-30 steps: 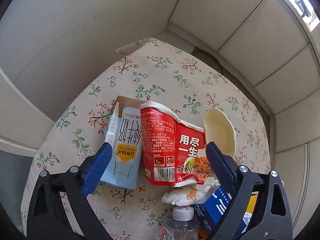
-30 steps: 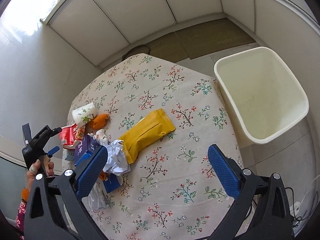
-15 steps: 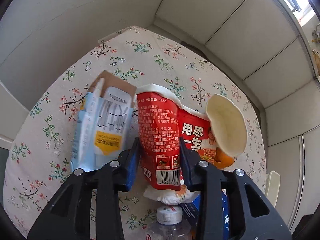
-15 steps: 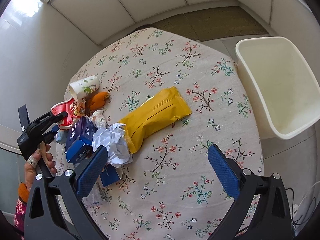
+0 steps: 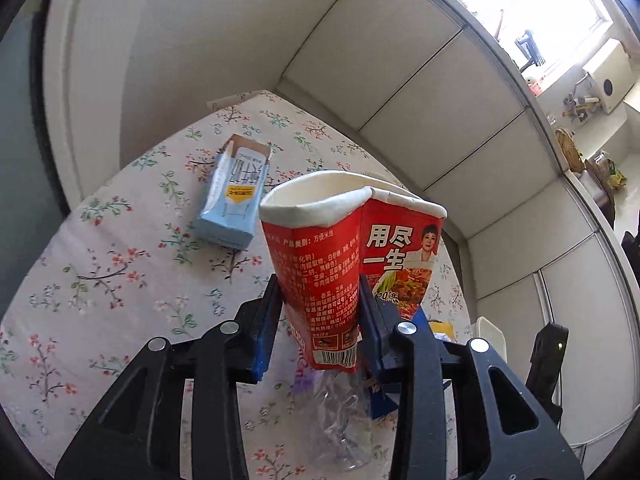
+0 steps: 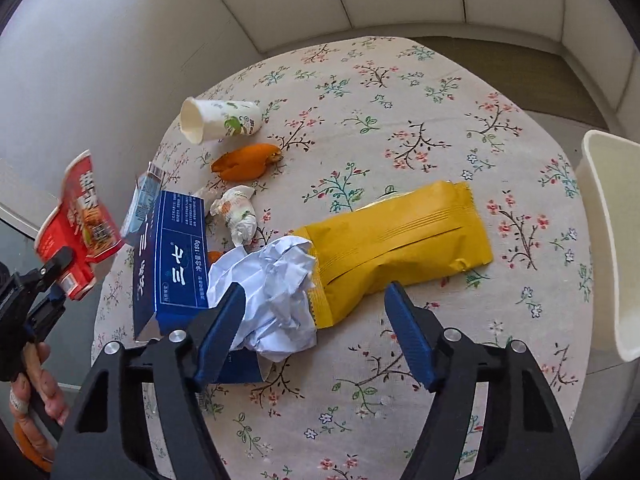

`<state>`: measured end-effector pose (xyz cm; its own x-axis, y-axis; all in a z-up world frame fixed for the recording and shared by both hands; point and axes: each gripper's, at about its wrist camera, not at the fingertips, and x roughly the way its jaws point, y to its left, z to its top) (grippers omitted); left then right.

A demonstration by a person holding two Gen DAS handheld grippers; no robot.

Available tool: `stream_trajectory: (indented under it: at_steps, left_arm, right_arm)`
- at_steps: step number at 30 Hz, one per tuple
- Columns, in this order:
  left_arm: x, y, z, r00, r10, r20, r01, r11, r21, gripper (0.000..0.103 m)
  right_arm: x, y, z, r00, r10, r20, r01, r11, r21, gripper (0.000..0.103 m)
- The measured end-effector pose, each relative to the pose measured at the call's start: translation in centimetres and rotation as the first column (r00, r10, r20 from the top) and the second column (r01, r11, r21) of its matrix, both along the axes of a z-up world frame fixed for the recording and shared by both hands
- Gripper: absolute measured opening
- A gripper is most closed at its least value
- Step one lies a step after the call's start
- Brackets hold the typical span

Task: Collect trash
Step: 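Grasp the crumpled white paper with the right gripper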

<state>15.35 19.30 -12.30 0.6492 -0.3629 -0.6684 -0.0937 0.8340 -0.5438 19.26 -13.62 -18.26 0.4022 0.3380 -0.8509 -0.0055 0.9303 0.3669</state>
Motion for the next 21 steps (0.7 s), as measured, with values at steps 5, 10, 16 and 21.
stream_trajectory:
  at_steps: [5,10,16,21]
  left_arm:
    - [-1.6,1.4,0.9,1.000,0.007,0.023,-0.007,1.000,0.016,0.035]
    - [-1.6,0.8,0.8,0.999,-0.018,0.032,0.018,1.000,0.024,0.035]
    - [-2.2,0.5,0.0,0.999,-0.029,0.027,0.029,0.999,0.016,0.035]
    - [-2.2,0.8,0.0,1.000,-0.016,0.027,0.015,1.000,0.006,0.035]
  right_arm:
    - [0.9,1.3,-0.8,1.000,0.025,0.007,-0.025,1.000,0.003,0.056]
    - [0.8,1.9,-1.6,0.999,0.053,-0.007,-0.052,0.999,0.014,0.036]
    - [0.5,2.4,-1.1,0.997,0.083,-0.010,-0.083,0.997,0.007,0.018]
    - [-0.2,2.9,0.5,0.994,0.106,0.022,-0.106,0.994,0.006,0.018]
